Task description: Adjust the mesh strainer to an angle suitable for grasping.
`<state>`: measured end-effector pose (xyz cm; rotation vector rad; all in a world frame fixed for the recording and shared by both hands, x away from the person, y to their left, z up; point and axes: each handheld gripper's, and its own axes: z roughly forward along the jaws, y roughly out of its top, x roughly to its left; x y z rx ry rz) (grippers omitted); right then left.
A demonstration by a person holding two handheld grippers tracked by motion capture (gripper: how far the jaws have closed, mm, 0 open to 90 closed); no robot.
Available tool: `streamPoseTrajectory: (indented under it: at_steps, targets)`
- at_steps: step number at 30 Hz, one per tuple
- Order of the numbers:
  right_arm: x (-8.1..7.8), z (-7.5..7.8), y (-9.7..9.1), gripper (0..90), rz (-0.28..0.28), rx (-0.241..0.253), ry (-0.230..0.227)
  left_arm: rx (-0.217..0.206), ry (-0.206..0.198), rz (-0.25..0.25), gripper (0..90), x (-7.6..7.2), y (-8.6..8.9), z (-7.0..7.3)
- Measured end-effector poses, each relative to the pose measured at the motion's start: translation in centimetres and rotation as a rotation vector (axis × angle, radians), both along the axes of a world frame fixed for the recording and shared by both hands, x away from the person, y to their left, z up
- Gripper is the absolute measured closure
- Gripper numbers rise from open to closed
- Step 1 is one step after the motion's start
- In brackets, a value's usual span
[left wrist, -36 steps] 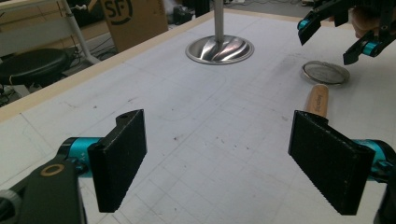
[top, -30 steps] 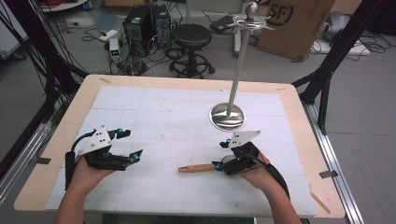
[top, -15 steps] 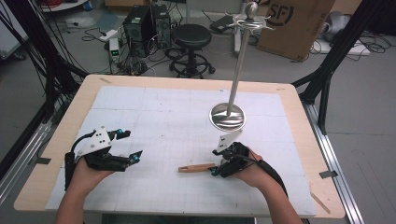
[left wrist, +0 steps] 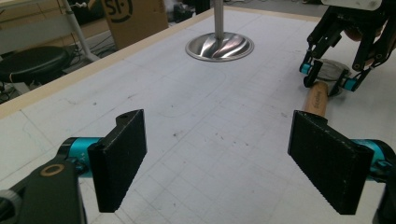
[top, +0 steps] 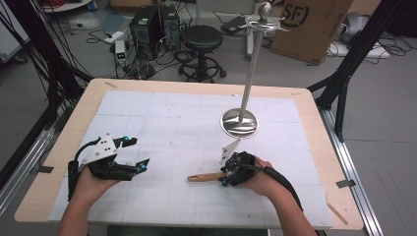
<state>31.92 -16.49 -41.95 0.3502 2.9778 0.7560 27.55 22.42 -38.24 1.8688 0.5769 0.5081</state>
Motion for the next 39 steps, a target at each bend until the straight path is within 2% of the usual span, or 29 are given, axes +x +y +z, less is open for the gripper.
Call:
streamPoseTrajectory:
  at_steps: [5, 12, 22, 29, 33, 39]
  targets:
    - [0.1, 0.1, -0.1, 66.6, -0.019, -0.007, 0.009, -0.001, 0.001, 0.002, 20.1, 0.0, 0.0, 0.0]
    - [0.1, 0.1, 0.0, 65.5, -0.048, -0.021, 0.019, 0.000, 0.004, 0.005, 20.1, 0.0, 0.0, -0.1]
    - [0.2, 0.5, 1.3, 64.5, -0.052, -0.118, 0.021, 0.008, 0.006, 0.001, 20.2, 0.1, -0.1, -0.2]
    - [0.4, 0.7, 1.7, 66.8, -0.061, -0.152, 0.043, 0.019, 0.010, -0.006, 20.2, 0.1, -0.4, -0.3]
    - [0.2, 0.7, 1.7, 67.9, -0.072, -0.150, 0.044, 0.020, 0.010, -0.004, 20.2, 0.1, -0.4, -0.3]
    - [0.0, 0.5, 0.9, 68.2, -0.073, -0.088, 0.026, 0.021, 0.009, -0.002, 20.3, 0.1, -0.3, -0.3]
